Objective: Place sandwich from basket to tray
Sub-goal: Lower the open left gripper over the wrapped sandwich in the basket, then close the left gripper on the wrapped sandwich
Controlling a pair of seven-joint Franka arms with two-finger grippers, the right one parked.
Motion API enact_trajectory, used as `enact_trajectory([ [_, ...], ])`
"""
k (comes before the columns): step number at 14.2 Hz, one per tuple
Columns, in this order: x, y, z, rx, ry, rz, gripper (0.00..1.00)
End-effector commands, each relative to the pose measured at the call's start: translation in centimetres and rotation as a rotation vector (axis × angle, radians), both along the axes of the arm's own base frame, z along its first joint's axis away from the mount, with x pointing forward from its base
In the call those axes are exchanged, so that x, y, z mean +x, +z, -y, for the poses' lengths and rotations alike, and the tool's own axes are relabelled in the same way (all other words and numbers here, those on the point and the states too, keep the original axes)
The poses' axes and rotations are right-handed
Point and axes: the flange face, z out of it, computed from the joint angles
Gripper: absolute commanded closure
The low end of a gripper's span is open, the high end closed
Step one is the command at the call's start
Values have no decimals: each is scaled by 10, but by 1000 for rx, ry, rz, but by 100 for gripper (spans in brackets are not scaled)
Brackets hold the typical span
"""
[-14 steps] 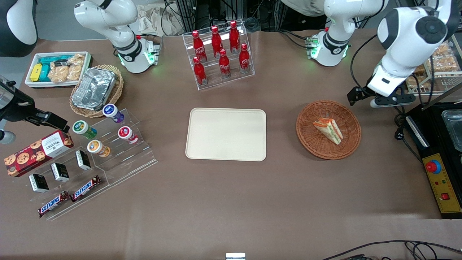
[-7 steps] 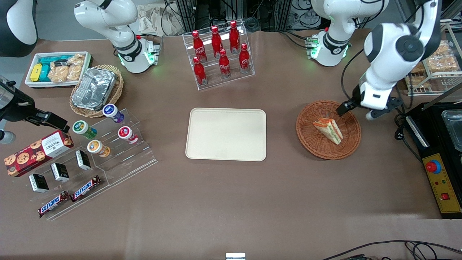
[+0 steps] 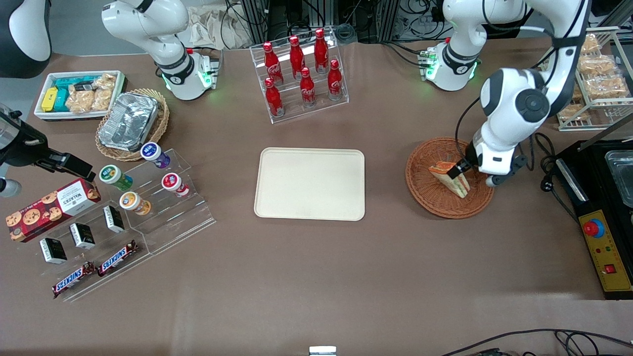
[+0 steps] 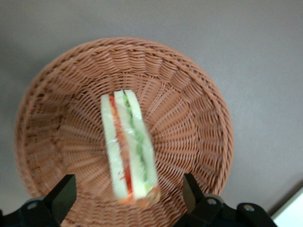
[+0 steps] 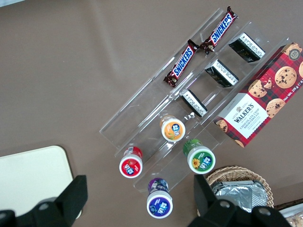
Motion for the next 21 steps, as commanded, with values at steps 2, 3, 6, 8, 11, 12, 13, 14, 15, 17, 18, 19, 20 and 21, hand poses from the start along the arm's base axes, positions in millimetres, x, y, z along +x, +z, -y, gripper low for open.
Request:
enact_trajectory([
  [2,5,-24,20,-12,61,-12,0],
  [3,3,-28,19,-11,62,-12,0],
  [6,-11,-47,15,-12,58,21,2],
  [8,-10,-48,15,-12,58,21,22],
  [11,-10,-45,16,-5,37,24,99],
  [12,-9,-41,16,-5,36,27,100],
  [13,-7,-35,15,-4,40,27,100],
  [14,-5,-21,14,-4,47,36,100],
  [15,-3,-4,12,0,48,33,100],
  [17,7,38,11,9,47,1,100],
  [18,16,59,14,13,42,-28,100],
  [19,26,81,8,16,49,-57,100],
  [20,38,106,4,17,43,-66,100],
  [21,46,131,4,13,17,-65,100],
])
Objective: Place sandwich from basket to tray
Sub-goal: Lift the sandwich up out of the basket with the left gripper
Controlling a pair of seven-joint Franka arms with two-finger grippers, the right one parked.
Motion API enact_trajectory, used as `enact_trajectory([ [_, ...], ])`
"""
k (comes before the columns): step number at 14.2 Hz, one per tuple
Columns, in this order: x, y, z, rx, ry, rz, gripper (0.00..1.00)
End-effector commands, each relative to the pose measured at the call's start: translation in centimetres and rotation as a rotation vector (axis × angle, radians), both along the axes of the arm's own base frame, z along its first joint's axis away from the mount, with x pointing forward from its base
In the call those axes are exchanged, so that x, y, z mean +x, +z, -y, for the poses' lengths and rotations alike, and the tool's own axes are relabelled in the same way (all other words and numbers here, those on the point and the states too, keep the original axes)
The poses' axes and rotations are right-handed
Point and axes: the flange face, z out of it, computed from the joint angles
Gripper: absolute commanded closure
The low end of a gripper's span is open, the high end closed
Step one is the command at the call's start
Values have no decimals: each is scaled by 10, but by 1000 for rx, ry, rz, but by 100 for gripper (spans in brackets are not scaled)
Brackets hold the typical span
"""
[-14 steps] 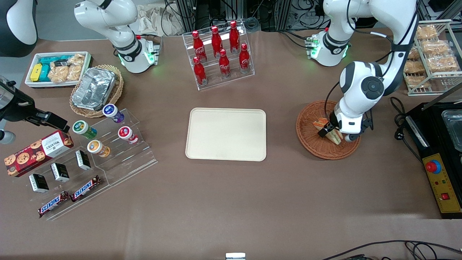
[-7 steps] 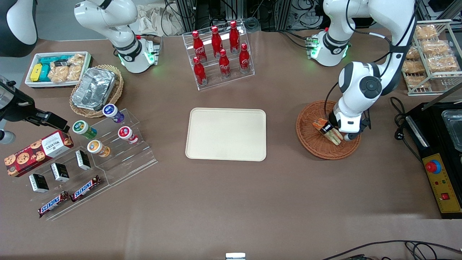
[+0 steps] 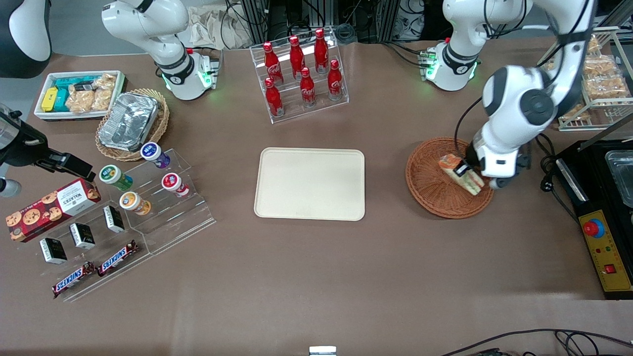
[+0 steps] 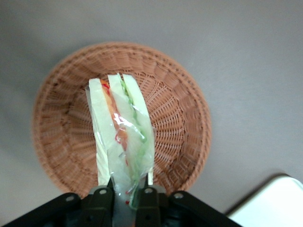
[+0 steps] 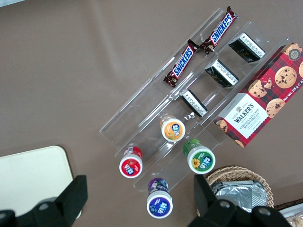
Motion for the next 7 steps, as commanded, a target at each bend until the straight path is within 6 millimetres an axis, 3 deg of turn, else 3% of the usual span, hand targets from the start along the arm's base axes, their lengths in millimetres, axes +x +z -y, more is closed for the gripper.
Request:
enact_trajectory([
  [1,28,69,-7,-5,-47,6,100],
  [4,38,131,-10,-14,-118,9,100],
  [7,38,168,-14,-15,-208,24,100],
])
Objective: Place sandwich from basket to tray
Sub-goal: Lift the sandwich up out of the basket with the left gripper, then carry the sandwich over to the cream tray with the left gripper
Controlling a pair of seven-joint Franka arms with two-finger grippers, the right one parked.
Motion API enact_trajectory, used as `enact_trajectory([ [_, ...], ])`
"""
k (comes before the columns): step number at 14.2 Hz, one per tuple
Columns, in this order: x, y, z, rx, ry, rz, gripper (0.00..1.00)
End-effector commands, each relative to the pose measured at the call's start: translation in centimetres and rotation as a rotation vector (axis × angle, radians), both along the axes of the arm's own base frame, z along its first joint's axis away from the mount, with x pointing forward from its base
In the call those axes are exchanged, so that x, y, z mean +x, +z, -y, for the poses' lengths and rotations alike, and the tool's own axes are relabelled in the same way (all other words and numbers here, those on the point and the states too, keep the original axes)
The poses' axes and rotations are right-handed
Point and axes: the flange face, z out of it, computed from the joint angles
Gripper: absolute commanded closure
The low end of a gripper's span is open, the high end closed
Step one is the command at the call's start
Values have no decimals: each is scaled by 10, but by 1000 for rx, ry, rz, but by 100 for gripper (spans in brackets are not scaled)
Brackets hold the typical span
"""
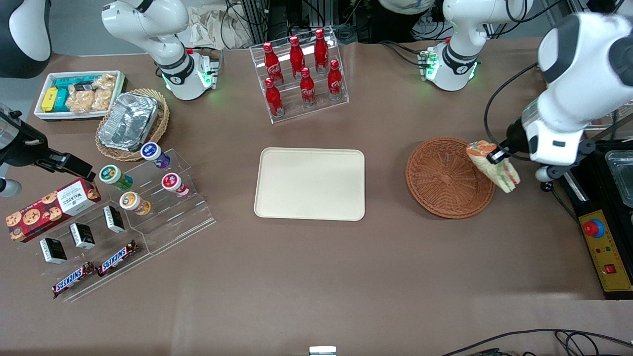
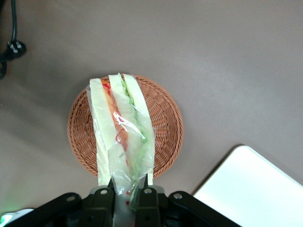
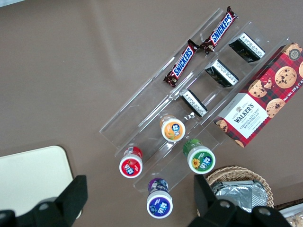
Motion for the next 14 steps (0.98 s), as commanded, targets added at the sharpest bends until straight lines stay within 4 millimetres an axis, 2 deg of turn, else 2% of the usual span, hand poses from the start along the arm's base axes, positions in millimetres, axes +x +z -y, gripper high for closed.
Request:
enact_trajectory([
  [1,5,25,-4,2,-72,7,100],
  [3,0,29,-4,2,-114,-13,100],
  [6,-7,33,8,1,-166,-23,100],
  [9,-12,28,39,-5,-214,-32,100],
  [11,-17,17,79,7,-266,-52,100],
  [13,-19,15,100,11,-246,-42,100],
  [14,-25,19,122,11,-296,-31,100],
])
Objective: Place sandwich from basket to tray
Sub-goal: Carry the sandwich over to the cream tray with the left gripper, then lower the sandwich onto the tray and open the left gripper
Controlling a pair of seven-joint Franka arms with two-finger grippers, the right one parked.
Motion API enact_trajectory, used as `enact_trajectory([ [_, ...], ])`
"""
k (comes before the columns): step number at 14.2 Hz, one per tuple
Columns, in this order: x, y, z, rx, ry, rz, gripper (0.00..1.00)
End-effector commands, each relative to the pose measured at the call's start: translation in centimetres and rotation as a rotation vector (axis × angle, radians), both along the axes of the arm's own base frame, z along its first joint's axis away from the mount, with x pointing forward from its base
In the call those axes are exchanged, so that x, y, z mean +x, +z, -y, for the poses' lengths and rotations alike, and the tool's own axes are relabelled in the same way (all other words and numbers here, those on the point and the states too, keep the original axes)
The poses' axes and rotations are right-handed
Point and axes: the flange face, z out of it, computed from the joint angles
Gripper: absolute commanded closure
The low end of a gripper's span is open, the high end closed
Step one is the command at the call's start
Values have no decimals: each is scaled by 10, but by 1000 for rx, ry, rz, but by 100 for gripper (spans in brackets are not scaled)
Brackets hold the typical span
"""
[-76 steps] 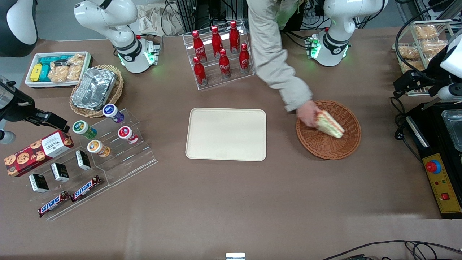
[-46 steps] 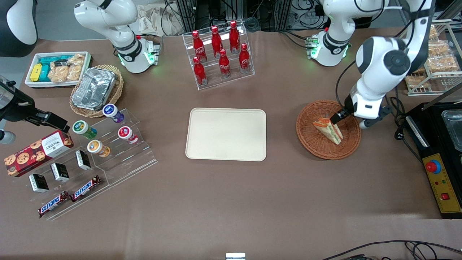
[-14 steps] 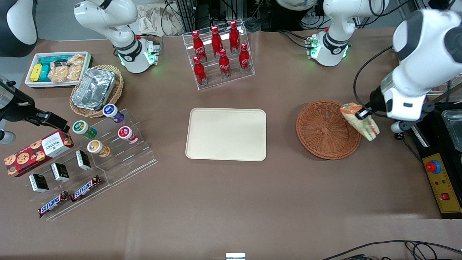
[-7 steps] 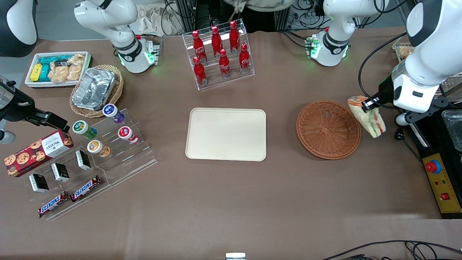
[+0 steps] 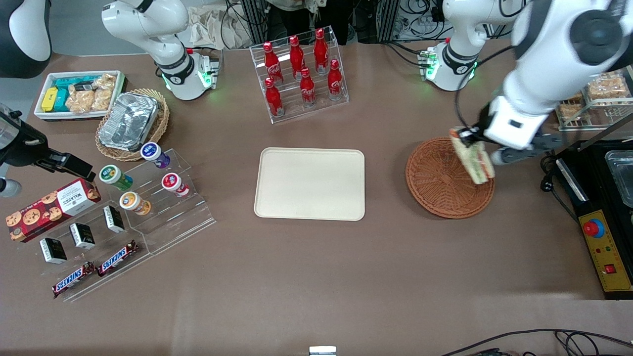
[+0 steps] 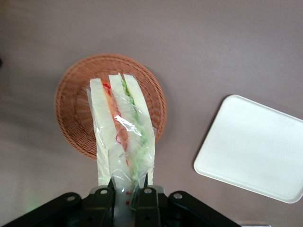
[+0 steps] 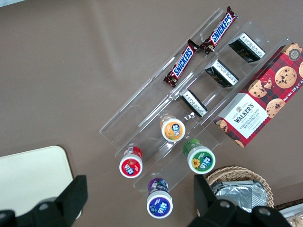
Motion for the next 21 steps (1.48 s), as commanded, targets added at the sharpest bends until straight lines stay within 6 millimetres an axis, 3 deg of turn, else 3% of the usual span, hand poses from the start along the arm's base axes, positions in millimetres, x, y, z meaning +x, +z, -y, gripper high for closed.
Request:
enact_trajectory([
  [1,-4,5,45,2,-69,13,100],
  [4,-2,-19,97,-45,-139,66,100],
  [9,-8,-106,189,-105,-291,48,100],
  [13,-12,-178,224,-106,-337,13,100],
  [16,-17,-231,230,-112,-366,-2,100],
  [21,-26,-270,249,-130,-425,22,97],
])
